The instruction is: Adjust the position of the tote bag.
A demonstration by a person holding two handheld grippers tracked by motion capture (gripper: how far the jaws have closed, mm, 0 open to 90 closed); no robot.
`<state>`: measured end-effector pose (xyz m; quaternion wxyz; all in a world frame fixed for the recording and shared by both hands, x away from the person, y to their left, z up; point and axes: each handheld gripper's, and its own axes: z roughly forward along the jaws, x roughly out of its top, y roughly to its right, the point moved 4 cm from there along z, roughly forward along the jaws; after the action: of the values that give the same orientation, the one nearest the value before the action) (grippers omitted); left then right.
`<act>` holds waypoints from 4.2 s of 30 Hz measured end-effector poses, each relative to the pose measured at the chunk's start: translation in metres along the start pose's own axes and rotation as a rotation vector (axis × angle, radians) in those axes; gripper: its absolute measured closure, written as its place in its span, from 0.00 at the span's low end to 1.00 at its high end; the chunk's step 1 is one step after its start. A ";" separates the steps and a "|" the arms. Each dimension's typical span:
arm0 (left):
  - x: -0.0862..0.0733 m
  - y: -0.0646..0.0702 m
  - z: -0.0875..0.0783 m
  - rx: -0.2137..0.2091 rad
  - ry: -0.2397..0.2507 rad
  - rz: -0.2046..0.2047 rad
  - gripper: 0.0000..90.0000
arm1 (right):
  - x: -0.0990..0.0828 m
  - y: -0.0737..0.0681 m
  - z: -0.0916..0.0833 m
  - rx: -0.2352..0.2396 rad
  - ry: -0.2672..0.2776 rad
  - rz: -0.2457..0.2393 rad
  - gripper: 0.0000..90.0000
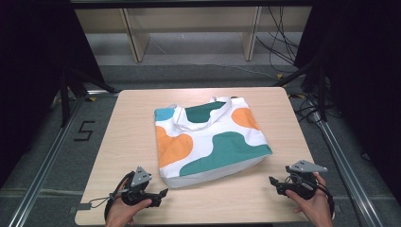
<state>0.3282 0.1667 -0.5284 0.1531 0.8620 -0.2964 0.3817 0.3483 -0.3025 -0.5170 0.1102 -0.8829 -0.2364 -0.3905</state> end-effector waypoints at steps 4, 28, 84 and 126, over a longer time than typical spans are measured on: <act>0.001 0.001 0.001 0.010 0.005 0.027 0.17 | 0.001 -0.001 -0.002 -0.004 -0.003 0.007 0.24; 0.017 0.003 0.011 0.037 0.029 0.243 0.30 | 0.001 -0.004 0.001 0.023 -0.004 0.010 0.23; 0.061 0.142 0.081 -0.188 0.009 0.531 0.94 | 0.078 0.017 0.075 -0.011 0.061 -0.190 1.00; 0.062 -0.012 0.030 -0.017 0.090 0.034 0.37 | 0.028 -0.037 -0.002 0.163 0.027 0.006 0.43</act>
<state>0.3858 0.1370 -0.5023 0.1673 0.8374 -0.3072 0.4201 0.3455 -0.2621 -0.4945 0.1860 -0.8663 -0.2634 -0.3814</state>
